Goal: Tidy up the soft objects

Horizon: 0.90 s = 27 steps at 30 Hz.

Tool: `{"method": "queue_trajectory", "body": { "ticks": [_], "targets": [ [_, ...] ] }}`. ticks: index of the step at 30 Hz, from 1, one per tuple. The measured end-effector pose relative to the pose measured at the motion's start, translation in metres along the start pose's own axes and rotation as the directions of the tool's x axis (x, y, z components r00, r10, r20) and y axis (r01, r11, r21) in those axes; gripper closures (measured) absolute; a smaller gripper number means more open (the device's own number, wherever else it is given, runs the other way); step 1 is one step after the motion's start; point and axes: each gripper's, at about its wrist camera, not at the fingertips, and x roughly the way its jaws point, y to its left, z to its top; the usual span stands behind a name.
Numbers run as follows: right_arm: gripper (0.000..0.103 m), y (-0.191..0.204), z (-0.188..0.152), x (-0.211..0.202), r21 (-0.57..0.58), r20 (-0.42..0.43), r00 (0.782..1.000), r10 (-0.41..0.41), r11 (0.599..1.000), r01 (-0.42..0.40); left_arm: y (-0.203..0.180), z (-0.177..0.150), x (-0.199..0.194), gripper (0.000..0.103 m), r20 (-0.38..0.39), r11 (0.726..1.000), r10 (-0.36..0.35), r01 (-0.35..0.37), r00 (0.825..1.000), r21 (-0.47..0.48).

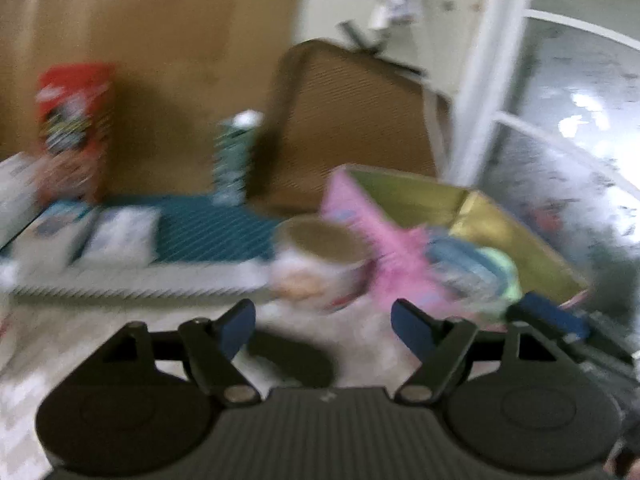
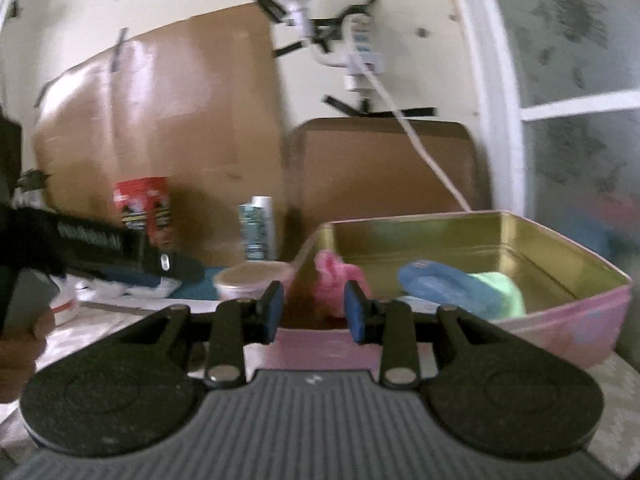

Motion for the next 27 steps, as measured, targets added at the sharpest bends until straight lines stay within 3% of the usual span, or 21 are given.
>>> {"method": "queue_trajectory", "body": {
  "ticks": [4,7,10,15,19,24,25,27],
  "targets": [
    [0.067,0.032,-0.002,0.01,-0.04,-0.045,0.996,0.082,0.996,-0.084,0.038,-0.018,-0.005,0.021,-0.009,0.993,0.105,-0.105,0.994,-0.052],
    [0.066,0.057,-0.009,0.023,-0.084,-0.113,0.985,0.133,0.986,-0.142,0.063,-0.028,-0.005,0.021,-0.015,0.986,0.136,-0.137,0.991,-0.097],
    [0.062,0.081,-0.016,0.041,-0.147,-0.192,0.971,0.145,0.974,-0.175,0.079,-0.036,-0.001,0.021,-0.038,0.981,0.136,-0.14,0.99,-0.135],
    [0.057,0.094,-0.021,0.078,-0.185,-0.28,0.954,0.105,0.969,-0.161,0.075,-0.041,-0.003,0.02,-0.008,0.982,0.159,-0.159,0.987,-0.104],
    [0.041,0.092,-0.022,0.099,-0.174,-0.324,0.94,0.103,0.971,-0.166,0.072,-0.041,-0.001,0.02,-0.012,0.981,0.176,-0.177,0.984,-0.085],
    [0.043,0.088,-0.025,0.115,-0.117,-0.394,0.91,0.133,0.974,-0.193,0.069,-0.042,0.0,0.02,-0.017,0.979,0.194,-0.195,0.981,-0.063],
    [0.051,0.088,-0.025,0.114,-0.115,-0.391,0.91,0.138,0.974,-0.197,0.068,-0.042,0.0,0.02,-0.018,0.979,0.196,-0.196,0.981,-0.061],
    [0.051,0.09,-0.025,0.109,-0.121,-0.39,0.911,0.134,0.973,-0.195,0.068,-0.042,0.001,0.02,-0.019,0.978,0.198,-0.199,0.98,-0.056]
  ]
}}
